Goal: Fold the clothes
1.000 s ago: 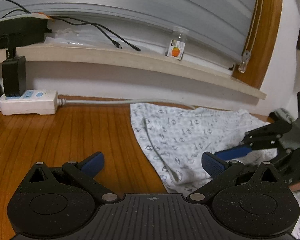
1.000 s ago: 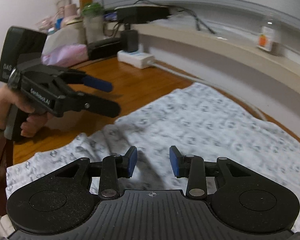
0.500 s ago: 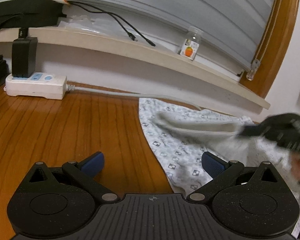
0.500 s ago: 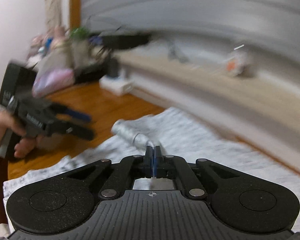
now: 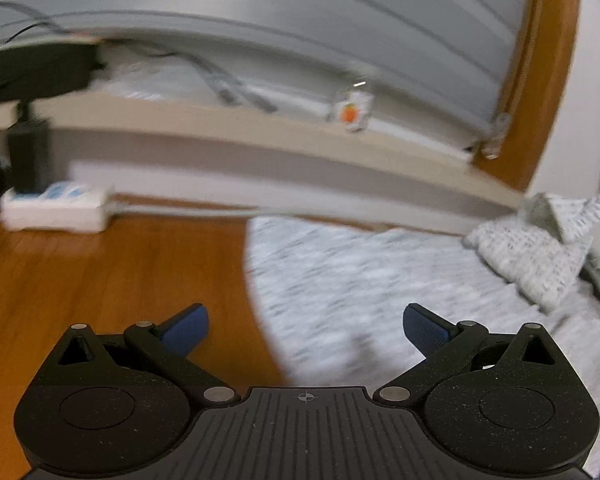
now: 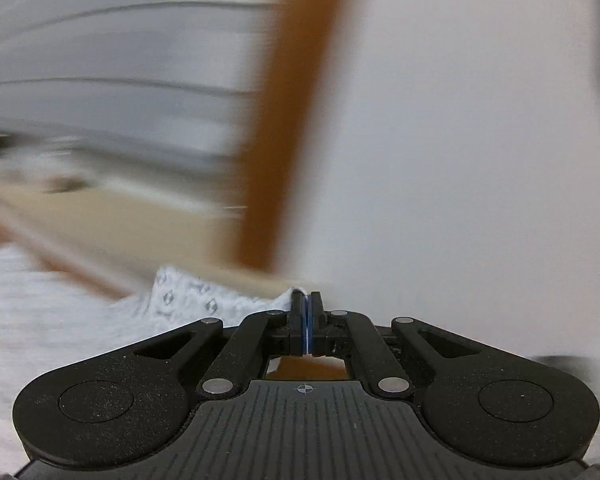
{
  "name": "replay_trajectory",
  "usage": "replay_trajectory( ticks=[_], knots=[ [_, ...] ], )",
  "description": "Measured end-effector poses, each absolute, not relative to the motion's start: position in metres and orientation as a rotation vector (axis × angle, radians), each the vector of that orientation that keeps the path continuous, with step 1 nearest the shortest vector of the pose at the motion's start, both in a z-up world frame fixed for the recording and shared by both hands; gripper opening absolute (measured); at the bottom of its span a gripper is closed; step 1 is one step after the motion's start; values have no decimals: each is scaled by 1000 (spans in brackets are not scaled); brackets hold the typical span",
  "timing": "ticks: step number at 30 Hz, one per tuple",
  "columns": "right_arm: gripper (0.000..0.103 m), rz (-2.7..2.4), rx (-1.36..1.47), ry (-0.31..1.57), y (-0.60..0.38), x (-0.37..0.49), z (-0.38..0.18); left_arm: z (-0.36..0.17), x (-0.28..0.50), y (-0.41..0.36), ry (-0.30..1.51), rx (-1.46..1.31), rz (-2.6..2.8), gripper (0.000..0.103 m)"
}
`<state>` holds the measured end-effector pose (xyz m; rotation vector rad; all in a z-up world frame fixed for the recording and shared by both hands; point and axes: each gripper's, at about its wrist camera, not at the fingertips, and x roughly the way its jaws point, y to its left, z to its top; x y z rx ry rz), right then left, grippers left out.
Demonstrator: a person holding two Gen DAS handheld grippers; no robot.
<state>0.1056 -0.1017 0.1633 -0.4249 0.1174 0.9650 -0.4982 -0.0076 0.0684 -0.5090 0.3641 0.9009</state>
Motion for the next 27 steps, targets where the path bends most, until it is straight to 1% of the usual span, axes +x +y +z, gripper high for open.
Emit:
replay_trajectory(
  ticks=[2,3,4,5,6,12,16,18,20,22,23,27],
  knots=[
    [15,698,-425,52,-108,139,164,79,-480,-10,361,-496,869,103],
    [20,644,-402,65,-112,152,165,84,-467,-13,366,-479,850,103],
    [41,673,-358,97,-118,157,164,89,-454,-17,371,-459,830,103],
    [59,718,-309,131,-125,161,164,92,-441,-20,377,-442,814,103],
    [61,762,-260,166,-132,164,163,94,-428,-23,382,-424,800,103],
    [61,996,-233,285,-142,130,156,74,-358,-33,454,-393,697,103],
    [61,1049,-355,200,-169,96,183,51,-335,-33,496,-378,661,103],
    [63,1030,-393,169,-189,93,198,45,-331,-32,496,-384,654,103],
    [67,990,-442,147,-204,97,208,40,-329,-30,495,-379,659,103],
    [68,963,-476,138,-214,101,209,35,-329,-29,502,-368,671,103],
    [70,950,-492,134,-218,104,209,32,-330,-28,503,-364,675,103],
    [71,979,-436,179,-211,115,180,20,-332,-24,517,-372,687,103]
  ],
)
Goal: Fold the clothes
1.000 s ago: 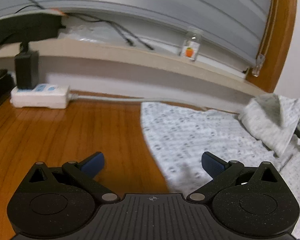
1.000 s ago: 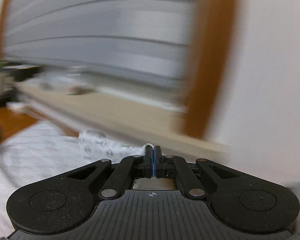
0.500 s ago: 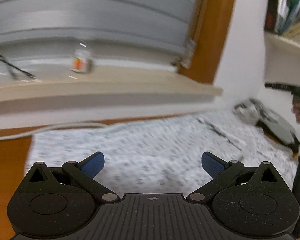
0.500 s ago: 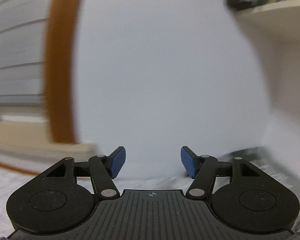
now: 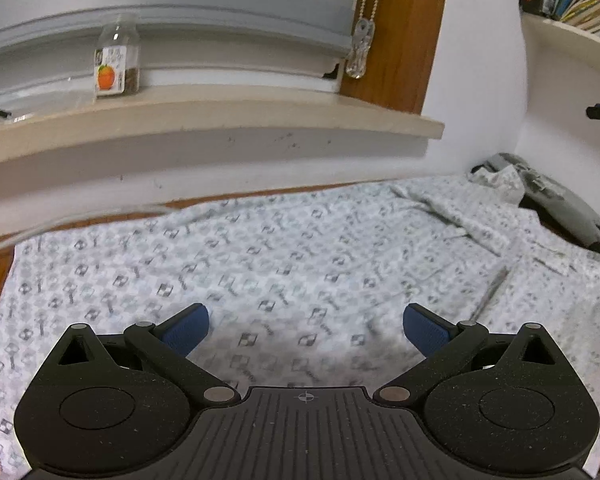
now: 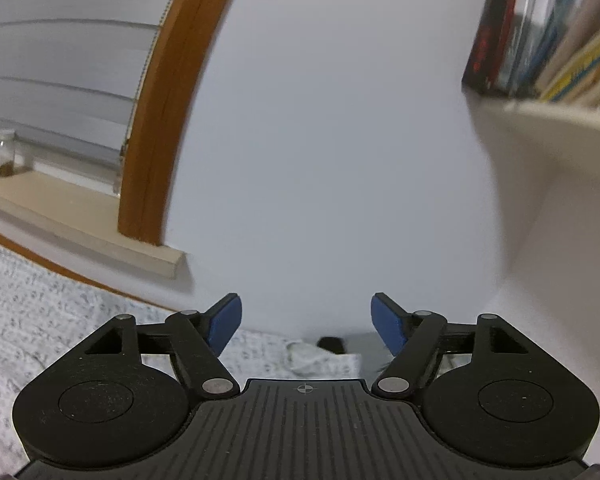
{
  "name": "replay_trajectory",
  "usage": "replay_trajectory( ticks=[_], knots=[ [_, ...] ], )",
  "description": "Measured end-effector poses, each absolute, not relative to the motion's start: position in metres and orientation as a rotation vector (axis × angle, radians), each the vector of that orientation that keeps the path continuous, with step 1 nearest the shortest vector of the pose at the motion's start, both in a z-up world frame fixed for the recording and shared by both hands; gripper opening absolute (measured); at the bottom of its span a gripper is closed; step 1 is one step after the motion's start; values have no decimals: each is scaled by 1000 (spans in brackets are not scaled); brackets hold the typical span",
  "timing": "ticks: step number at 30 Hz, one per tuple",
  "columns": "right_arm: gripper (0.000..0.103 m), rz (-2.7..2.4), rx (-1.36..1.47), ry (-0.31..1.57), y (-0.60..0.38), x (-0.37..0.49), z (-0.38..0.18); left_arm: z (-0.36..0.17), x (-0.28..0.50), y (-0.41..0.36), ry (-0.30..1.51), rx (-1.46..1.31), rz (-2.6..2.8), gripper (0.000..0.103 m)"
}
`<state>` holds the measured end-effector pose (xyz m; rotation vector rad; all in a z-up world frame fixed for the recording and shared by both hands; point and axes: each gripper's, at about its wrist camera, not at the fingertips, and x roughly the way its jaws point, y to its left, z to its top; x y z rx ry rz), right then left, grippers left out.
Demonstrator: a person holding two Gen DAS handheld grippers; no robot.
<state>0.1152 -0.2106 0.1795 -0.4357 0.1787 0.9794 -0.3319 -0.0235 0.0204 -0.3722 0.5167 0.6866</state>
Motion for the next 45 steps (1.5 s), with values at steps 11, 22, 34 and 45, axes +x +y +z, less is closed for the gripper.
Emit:
replay_trajectory(
  ticks=[11,22,34,45],
  knots=[
    [70,1291,-95,461,-87,54,62,16,-335,-20,527,-395,703,103],
    [71,1359,-194,498,-57,18,19,13,-335,-20,538,-416,710,103],
    [75,1365,-230,513,-43,13,16,34,-375,-10,475,-402,740,103],
    [75,1373,-236,507,-42,12,16,45,-452,93,492,-354,882,68]
  ],
)
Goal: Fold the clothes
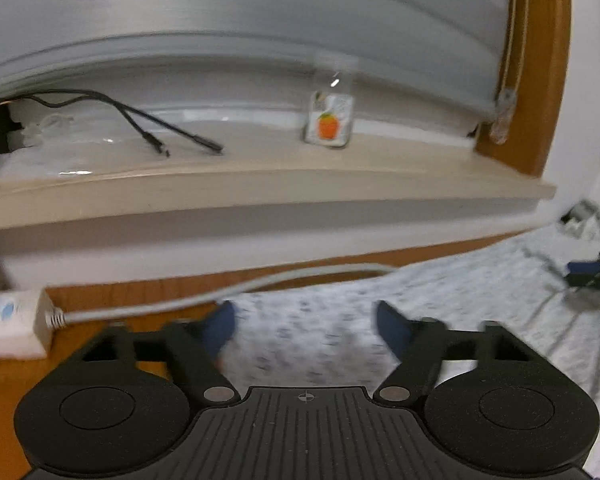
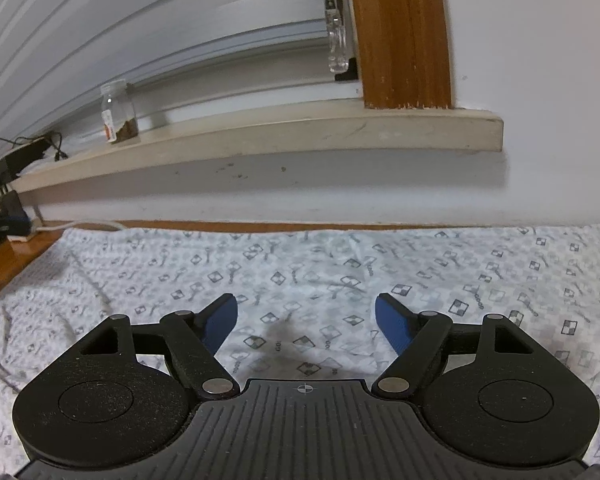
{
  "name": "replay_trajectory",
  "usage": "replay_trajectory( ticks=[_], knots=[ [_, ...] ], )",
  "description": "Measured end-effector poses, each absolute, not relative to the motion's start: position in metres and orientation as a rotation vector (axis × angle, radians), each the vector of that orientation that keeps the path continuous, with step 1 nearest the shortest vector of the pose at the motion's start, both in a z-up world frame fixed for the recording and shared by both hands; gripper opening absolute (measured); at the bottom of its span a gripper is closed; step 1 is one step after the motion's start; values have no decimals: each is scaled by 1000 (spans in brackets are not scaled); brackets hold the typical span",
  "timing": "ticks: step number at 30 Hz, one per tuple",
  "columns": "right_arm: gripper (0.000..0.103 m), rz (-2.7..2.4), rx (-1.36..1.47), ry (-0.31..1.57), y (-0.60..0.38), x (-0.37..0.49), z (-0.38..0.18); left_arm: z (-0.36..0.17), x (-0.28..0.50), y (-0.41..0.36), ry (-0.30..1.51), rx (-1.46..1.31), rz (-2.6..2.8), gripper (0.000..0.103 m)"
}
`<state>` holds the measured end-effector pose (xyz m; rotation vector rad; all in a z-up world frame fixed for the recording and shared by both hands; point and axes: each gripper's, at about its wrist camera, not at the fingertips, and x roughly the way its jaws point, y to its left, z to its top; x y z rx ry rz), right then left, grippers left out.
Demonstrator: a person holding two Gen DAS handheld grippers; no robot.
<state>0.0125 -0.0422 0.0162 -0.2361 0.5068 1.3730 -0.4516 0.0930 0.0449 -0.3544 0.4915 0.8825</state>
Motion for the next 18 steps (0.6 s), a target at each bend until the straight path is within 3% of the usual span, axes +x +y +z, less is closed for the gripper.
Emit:
replay_trajectory(
  ticks=[2,4,8,11,18],
  knots=[
    [75,1373,-241,506,-42,12,16,37,-449,107,524,-353,877,52],
    [75,1372,-240,508,-41,12,16,29,-446,119,546,-362,872,50],
    [75,1380,-237,517,-41,13,16,21,-447,127,533,-389,873,51],
    [76,1383,-232,519,-41,14,16,17,-444,132,547,-373,886,64],
    [78,1390,-222,521,-43,15,16,15,-444,144,507,-426,878,67]
  ],
)
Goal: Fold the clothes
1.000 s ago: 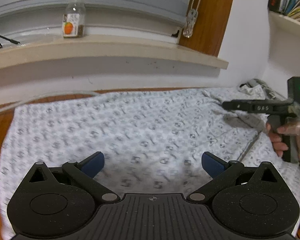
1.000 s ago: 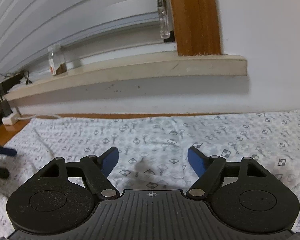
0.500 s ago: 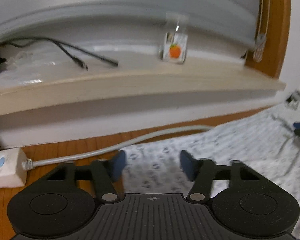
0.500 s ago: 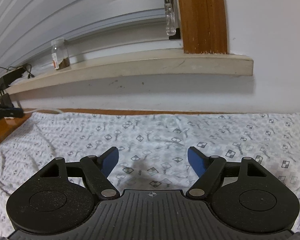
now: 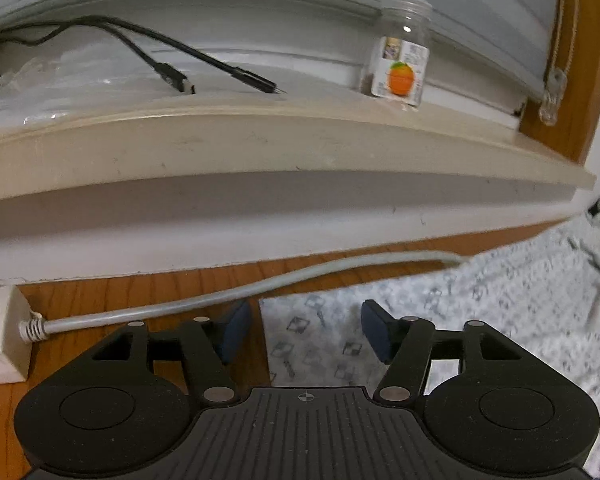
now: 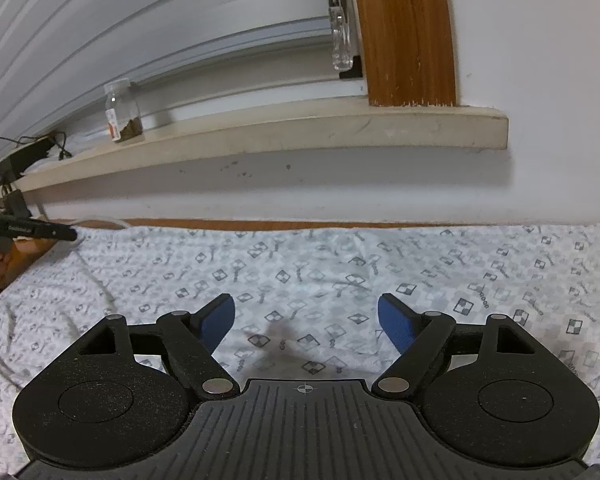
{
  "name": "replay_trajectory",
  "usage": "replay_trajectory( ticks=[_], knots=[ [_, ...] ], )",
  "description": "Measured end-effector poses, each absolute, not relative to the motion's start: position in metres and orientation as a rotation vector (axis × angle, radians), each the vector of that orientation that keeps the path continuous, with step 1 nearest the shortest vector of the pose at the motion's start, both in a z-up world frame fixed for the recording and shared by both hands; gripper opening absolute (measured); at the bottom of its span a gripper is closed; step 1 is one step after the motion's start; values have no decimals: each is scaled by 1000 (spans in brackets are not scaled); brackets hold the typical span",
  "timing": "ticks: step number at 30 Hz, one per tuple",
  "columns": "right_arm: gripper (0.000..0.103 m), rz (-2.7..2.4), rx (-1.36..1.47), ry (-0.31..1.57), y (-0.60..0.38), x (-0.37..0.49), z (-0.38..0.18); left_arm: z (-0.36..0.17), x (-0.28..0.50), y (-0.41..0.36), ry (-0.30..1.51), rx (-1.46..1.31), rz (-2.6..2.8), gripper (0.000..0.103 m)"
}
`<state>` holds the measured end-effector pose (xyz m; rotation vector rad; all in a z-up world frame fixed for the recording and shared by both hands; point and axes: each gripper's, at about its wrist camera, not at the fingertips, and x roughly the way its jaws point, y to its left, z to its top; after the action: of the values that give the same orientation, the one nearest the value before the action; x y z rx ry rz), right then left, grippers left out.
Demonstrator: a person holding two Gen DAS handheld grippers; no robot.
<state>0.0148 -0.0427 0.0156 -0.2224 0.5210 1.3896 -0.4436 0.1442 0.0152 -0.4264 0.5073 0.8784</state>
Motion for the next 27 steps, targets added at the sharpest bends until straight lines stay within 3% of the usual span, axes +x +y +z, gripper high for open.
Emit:
replay_trajectory(
  ticks=[4,7,15,20,27],
  knots=[
    [78,1380,-190,534,-46,20,15,15,-438,143,521,-410,850,68],
    [78,1369,-179,576,-43,25,13,16,-436,139,528,-383,862,37],
    [78,1354,-210,568,-41,21,9,20,-438,130,496,-329,824,37],
    [57,1309,-199,482,-47,26,28,28,-437,118,483,-322,834,10],
    [56,1262,-388,467,2,61,35,53,-442,89,435,-282,844,10]
  ],
)
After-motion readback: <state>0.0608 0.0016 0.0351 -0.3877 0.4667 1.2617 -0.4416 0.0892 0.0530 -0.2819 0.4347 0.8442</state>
